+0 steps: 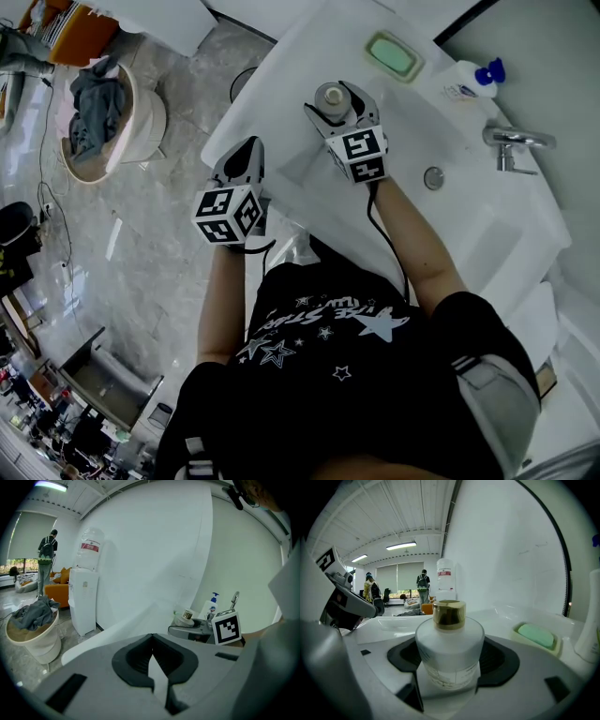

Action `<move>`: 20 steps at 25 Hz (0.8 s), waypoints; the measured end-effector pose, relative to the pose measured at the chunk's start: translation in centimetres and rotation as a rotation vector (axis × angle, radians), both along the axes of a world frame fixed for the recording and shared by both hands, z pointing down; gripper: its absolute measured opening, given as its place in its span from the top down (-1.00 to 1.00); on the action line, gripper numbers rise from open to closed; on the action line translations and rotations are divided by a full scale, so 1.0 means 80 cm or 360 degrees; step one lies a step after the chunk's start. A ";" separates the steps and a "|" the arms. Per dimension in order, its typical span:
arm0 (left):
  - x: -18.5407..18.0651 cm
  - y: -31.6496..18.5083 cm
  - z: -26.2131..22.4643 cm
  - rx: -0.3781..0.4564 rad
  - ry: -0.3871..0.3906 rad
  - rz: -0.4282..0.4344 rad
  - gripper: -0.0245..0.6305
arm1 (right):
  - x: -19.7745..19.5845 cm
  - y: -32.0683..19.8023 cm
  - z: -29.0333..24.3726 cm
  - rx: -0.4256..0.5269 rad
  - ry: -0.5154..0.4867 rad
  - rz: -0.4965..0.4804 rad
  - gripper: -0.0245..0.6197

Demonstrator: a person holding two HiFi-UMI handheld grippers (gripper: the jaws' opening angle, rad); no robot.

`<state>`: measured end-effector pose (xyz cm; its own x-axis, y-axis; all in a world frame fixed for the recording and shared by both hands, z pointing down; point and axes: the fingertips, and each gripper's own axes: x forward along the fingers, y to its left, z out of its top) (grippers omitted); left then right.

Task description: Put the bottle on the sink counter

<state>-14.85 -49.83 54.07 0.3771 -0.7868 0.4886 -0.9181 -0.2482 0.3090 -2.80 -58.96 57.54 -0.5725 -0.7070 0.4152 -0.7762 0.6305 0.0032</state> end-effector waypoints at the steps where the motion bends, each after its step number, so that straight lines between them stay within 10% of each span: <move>1: 0.000 0.001 0.000 -0.0001 -0.0001 -0.0001 0.90 | 0.000 0.000 0.000 -0.0001 0.0000 0.0003 -0.08; 20: -0.012 0.032 -0.020 0.0060 0.0027 -0.0040 0.90 | 0.009 0.021 0.000 -0.0103 -0.0014 0.0072 -0.09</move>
